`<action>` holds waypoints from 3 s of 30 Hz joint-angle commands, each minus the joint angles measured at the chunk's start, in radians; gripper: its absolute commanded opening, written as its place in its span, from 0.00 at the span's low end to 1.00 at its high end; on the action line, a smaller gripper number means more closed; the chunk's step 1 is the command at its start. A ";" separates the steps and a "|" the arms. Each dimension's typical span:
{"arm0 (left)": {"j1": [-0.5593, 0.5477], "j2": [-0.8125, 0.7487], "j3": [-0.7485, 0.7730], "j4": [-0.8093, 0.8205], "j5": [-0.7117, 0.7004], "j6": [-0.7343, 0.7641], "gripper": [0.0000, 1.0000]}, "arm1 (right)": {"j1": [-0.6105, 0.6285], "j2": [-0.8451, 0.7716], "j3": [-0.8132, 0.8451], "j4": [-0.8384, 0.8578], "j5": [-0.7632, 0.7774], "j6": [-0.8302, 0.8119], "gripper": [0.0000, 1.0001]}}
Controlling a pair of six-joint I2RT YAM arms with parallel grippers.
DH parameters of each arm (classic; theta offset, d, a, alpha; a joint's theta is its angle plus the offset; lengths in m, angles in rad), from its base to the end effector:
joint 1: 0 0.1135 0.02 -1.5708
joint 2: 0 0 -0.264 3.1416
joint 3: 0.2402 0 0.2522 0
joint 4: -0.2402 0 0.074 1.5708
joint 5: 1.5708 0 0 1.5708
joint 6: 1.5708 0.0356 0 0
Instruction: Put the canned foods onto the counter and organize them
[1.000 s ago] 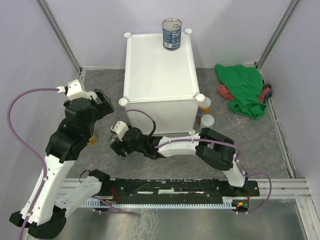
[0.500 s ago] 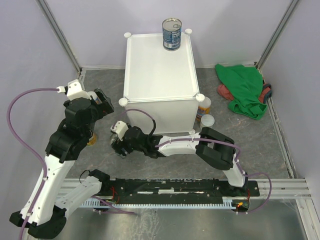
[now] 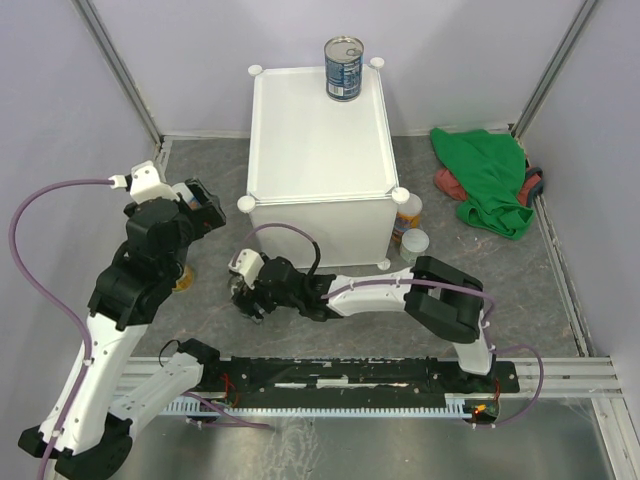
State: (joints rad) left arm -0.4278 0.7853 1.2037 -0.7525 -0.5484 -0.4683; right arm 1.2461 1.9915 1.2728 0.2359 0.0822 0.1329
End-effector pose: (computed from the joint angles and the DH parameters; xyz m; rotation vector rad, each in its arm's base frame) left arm 0.1272 -0.0376 0.4203 -0.4009 1.8118 -0.0995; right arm 0.1459 0.4243 0.1875 -1.0861 1.8464 0.7561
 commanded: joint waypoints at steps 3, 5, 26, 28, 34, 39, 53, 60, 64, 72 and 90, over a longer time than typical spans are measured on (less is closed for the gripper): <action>-0.004 -0.014 -0.011 0.048 -0.021 -0.047 1.00 | 0.038 -0.146 -0.034 0.010 -0.021 -0.036 0.01; -0.004 -0.015 -0.014 0.050 -0.021 -0.048 1.00 | 0.047 -0.176 -0.040 -0.007 -0.022 -0.048 0.01; -0.004 -0.032 -0.064 0.075 -0.073 -0.058 1.00 | 0.094 -0.465 -0.014 -0.204 -0.088 -0.083 0.01; -0.005 -0.028 -0.063 0.079 -0.074 -0.055 1.00 | 0.096 -0.487 0.017 -0.236 -0.098 -0.091 0.01; -0.003 -0.015 -0.055 0.095 -0.076 -0.040 1.00 | 0.098 -0.536 0.159 -0.377 -0.125 -0.115 0.01; -0.003 -0.011 -0.061 0.111 -0.069 -0.042 1.00 | 0.097 -0.540 0.300 -0.490 -0.122 -0.134 0.01; -0.003 -0.011 -0.058 0.124 -0.064 -0.046 1.00 | 0.062 -0.499 0.614 -0.663 -0.007 -0.220 0.01; -0.002 -0.003 -0.043 0.129 -0.056 -0.039 1.00 | -0.035 -0.446 0.729 -0.687 0.024 -0.217 0.01; -0.003 0.001 -0.038 0.130 -0.051 -0.037 1.00 | -0.101 -0.386 0.822 -0.716 0.029 -0.214 0.01; -0.003 0.005 -0.023 0.127 -0.049 -0.025 1.00 | -0.240 -0.255 0.990 -0.726 0.028 -0.189 0.01; -0.003 0.027 -0.020 0.151 -0.047 -0.004 1.00 | -0.486 0.042 1.308 -0.668 0.001 -0.094 0.01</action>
State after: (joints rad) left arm -0.4278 0.8089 1.1473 -0.6575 -0.5961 -0.4950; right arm 0.7780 2.0418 2.4596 -0.6685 0.0788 0.0357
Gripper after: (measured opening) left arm 0.997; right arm 0.885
